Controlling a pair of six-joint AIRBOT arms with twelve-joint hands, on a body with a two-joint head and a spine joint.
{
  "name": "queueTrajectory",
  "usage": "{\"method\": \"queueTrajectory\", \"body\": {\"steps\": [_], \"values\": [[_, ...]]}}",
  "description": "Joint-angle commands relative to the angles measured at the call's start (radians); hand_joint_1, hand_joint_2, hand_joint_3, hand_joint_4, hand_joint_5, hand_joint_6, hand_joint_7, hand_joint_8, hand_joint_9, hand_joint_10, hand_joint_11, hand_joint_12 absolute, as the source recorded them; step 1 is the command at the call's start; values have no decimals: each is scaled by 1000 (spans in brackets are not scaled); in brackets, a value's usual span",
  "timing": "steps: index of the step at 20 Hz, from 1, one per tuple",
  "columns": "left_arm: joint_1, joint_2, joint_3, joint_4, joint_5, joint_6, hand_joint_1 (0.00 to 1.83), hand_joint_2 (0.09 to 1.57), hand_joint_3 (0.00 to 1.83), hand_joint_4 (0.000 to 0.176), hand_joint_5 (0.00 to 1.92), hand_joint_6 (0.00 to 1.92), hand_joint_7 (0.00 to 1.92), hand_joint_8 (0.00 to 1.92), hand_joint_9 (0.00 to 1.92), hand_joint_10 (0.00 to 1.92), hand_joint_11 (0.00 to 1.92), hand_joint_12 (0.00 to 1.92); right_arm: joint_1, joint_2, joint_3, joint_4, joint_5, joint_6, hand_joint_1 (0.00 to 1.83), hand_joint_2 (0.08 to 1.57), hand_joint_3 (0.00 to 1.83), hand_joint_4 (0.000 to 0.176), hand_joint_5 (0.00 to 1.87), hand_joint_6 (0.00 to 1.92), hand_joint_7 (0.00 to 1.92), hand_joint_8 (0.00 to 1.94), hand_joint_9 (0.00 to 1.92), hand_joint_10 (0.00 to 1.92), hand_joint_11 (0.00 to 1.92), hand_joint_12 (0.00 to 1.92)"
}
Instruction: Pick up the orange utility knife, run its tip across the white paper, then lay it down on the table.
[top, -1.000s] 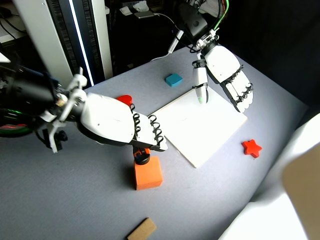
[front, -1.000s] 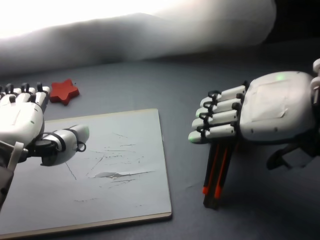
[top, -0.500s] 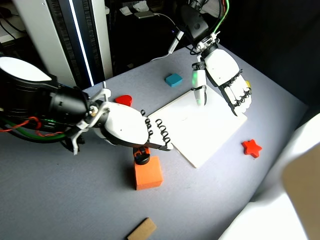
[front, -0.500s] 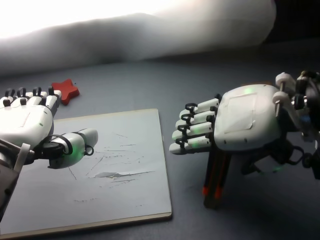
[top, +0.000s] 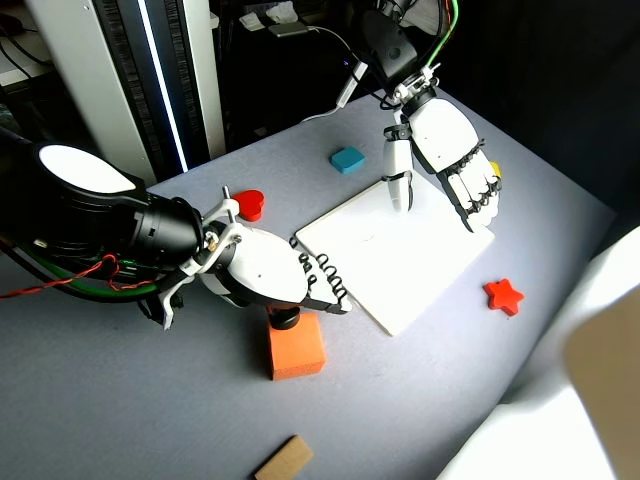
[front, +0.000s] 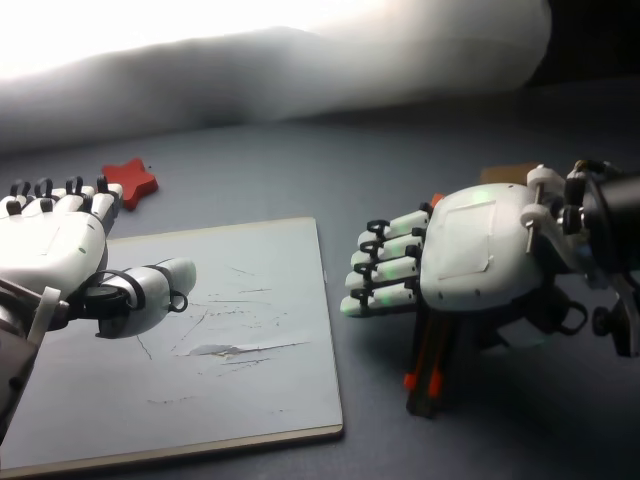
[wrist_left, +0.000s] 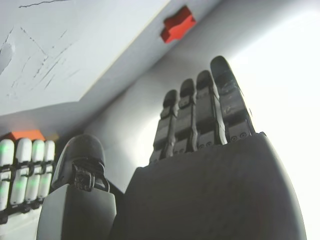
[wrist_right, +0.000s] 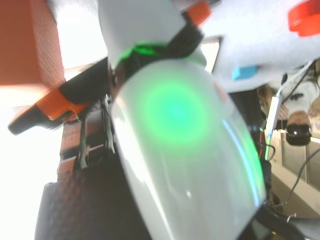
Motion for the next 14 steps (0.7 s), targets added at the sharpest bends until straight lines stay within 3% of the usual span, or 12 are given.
{"method": "queueTrajectory", "body": {"steps": [1,14], "values": [[-10,4,5,68,-69,2,0,1267,0,0,44,0,75,0,58,0,0,391,5,1,4,21,-32,-2,1073,1095,28,0,0,0,0,0,0,0,0,0],[-28,4,5,58,-67,8,0,1276,1,0,62,1,80,0,71,1,0,328,-15,-35,20,21,-78,10,1102,1140,35,0,0,0,0,0,0,0,0,0]]}}
